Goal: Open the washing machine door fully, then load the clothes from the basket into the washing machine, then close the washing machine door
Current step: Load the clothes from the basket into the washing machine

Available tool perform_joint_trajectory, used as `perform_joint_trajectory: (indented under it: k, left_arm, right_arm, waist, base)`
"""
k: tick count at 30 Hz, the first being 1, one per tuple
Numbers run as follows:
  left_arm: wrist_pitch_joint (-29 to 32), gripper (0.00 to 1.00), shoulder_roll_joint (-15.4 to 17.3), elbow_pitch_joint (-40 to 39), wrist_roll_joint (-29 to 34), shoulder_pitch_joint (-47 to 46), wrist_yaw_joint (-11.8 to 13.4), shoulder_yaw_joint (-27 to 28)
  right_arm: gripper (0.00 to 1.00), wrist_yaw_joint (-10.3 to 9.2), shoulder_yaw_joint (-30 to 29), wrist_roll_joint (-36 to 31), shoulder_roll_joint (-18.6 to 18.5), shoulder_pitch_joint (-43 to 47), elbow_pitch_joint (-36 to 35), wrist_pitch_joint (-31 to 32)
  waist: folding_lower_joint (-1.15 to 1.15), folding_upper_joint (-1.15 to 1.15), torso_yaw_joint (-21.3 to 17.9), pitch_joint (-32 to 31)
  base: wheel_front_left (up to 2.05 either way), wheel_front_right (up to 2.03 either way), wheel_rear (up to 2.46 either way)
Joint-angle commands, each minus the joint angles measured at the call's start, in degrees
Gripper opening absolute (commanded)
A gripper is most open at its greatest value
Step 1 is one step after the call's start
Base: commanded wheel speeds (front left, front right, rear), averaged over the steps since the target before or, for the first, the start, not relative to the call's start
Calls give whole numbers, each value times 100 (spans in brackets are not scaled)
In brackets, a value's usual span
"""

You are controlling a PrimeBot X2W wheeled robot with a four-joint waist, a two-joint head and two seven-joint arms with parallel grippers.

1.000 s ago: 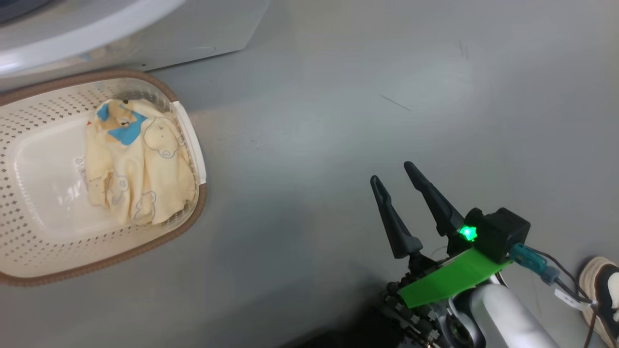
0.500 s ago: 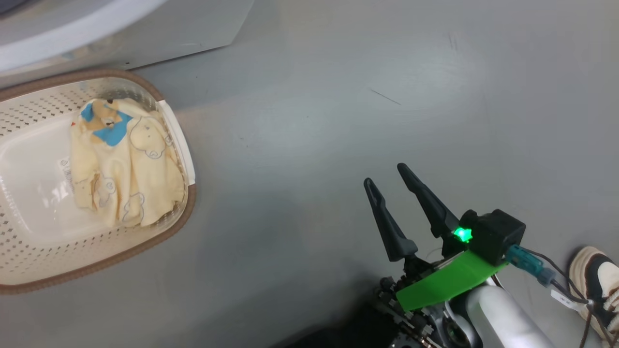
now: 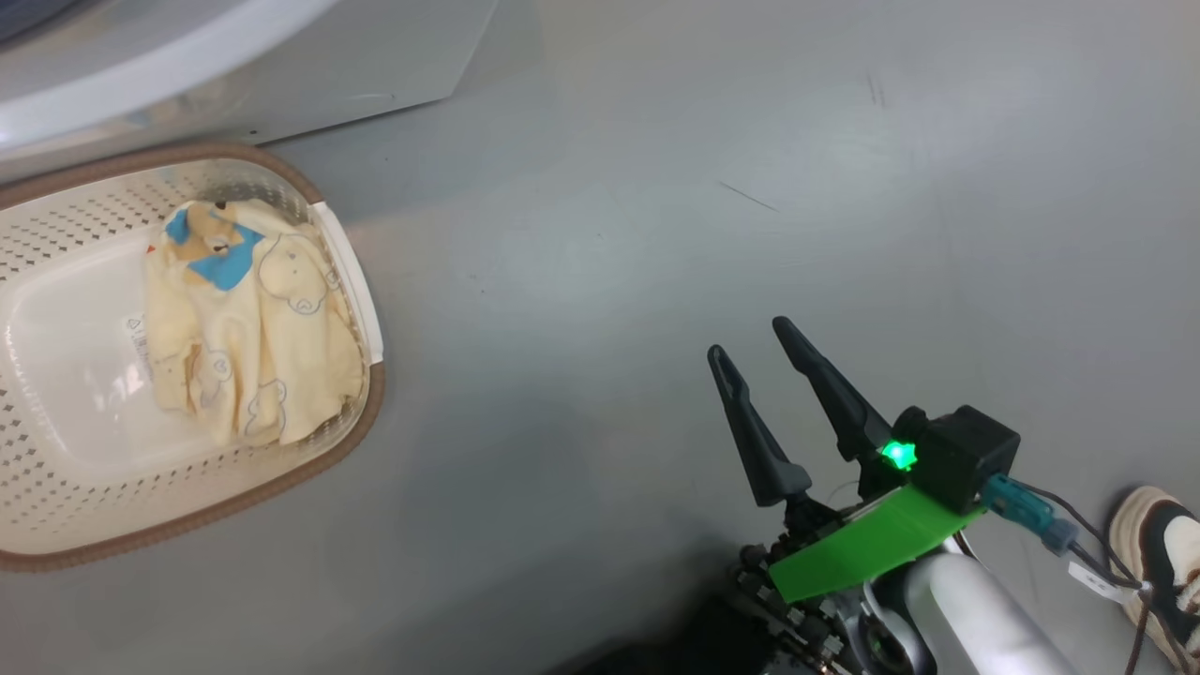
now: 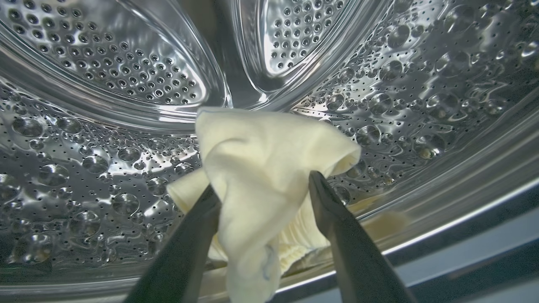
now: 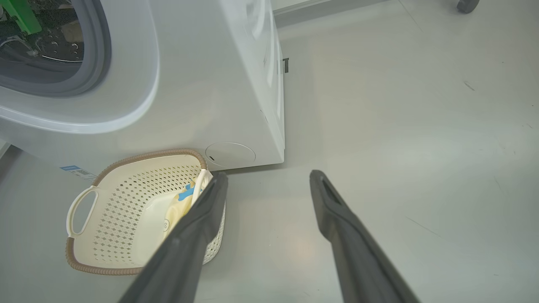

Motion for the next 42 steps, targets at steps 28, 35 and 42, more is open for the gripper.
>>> perform_joint_trajectory:
  k: [28, 35, 42]
  left_arm:
    - [-1471, 100, -900, 167, -681, 1611, 193, 239]
    - [-1699, 100, -1075, -128, -790, 2297, 347, 389]
    - [-1741, 100, -1045, -823, -805, 3076, 648, 783]
  right_arm:
    - [100, 0, -550, -324, -33, -2, 288, -55]
    - [100, 0, -754, -453, -33, 139, 401, -55]
    - [100, 0, -854, -511, -33, 379, 518, -55]
  waist:
    - [0, 0, 939, -1620]
    - [0, 0, 1235, -2288]
    - [0, 0, 1453, -2889]
  base:
    - [0, 0, 0]
    - [0, 0, 0]
    - [0, 0, 0]
